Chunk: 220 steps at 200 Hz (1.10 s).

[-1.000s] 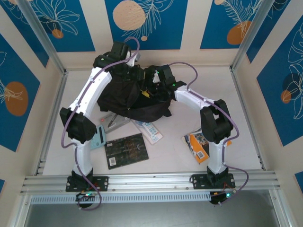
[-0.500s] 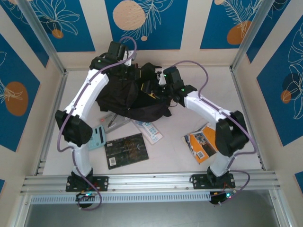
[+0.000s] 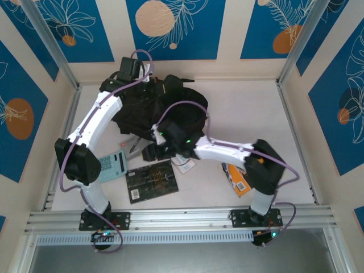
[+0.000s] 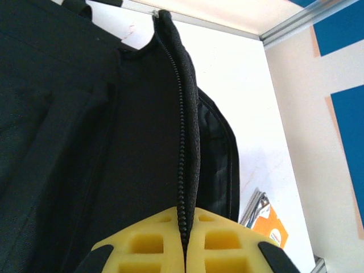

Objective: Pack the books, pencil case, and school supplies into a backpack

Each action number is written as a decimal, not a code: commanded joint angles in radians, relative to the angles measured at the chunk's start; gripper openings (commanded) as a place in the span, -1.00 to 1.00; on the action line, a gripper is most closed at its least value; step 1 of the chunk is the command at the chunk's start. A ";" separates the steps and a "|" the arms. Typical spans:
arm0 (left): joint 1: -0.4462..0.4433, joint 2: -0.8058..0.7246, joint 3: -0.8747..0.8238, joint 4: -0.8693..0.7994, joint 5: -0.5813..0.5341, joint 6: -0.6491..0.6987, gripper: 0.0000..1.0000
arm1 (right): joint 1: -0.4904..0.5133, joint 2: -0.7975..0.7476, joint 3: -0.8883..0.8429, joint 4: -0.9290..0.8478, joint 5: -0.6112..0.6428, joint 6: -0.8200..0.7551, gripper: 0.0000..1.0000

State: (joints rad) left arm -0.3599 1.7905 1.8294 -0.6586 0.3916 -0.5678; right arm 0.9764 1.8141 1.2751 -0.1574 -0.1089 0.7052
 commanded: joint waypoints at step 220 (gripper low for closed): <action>0.010 -0.043 -0.073 0.088 0.098 -0.029 -1.00 | 0.067 0.622 0.692 -0.296 -0.120 0.137 -0.24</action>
State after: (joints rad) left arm -0.3580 1.7901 1.7626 -0.5827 0.4629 -0.5877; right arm 1.0500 2.3978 1.9358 -0.4175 -0.1844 0.8230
